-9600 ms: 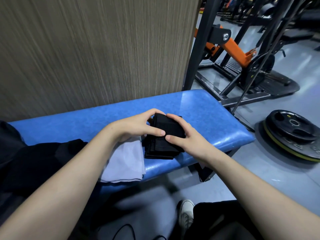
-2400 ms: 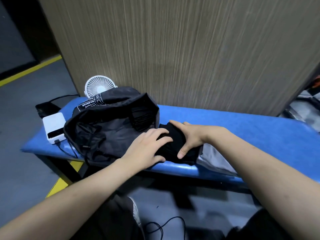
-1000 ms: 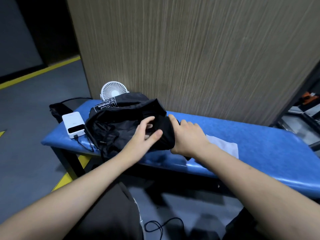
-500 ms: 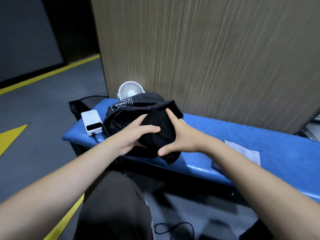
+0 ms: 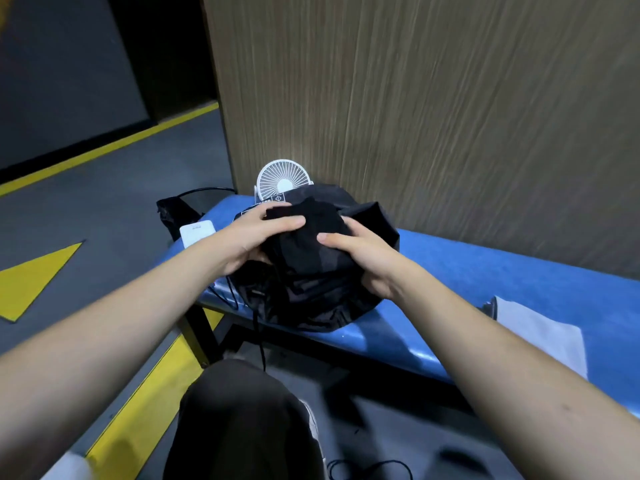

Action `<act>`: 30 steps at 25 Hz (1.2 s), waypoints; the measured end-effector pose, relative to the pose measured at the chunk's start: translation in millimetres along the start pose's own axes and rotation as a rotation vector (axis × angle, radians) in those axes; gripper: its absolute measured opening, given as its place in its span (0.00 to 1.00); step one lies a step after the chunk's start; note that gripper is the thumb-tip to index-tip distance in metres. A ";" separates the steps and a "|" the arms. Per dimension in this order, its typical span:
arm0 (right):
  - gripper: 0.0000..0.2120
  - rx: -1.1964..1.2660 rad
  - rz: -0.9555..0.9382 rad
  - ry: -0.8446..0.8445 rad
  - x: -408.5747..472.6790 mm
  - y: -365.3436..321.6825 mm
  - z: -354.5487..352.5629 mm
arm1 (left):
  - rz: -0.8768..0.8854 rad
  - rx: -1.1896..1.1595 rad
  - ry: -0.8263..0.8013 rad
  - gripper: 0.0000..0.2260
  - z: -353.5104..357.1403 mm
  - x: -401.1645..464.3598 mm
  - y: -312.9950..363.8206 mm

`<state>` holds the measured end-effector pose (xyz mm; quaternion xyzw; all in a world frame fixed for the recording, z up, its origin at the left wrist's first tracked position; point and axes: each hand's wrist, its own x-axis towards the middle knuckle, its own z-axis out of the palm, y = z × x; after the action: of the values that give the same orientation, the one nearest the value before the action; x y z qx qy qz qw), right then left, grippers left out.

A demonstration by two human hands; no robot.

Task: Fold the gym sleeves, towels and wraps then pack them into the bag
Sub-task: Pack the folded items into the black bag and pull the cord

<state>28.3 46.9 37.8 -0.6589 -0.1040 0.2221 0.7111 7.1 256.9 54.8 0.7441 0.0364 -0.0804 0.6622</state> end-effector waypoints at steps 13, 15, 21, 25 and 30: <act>0.30 -0.132 -0.019 0.153 48.6 52.7 -11.9 | 0.417 0.974 0.113 0.21 -45.4 56.3 -48.1; 0.32 -0.246 -0.025 0.192 50.4 58.6 -10.6 | 0.467 1.061 0.124 0.21 -42.5 55.9 -52.3; 0.34 -0.650 -0.029 0.319 53.2 55.4 -2.8 | 0.478 1.221 0.026 0.34 -36.7 56.5 -56.2; 0.31 -0.985 -0.051 0.412 47.4 50.4 8.5 | 0.423 1.307 -0.067 0.42 -43.0 53.8 -58.8; 0.36 -1.518 -0.149 0.515 33.3 43.6 16.8 | 0.398 1.310 -0.126 0.47 -40.2 48.4 -57.5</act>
<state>42.3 78.4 -8.0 -0.9843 -0.1031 -0.1163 0.0837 48.4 301.2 -5.1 0.9775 -0.1956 -0.0057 0.0787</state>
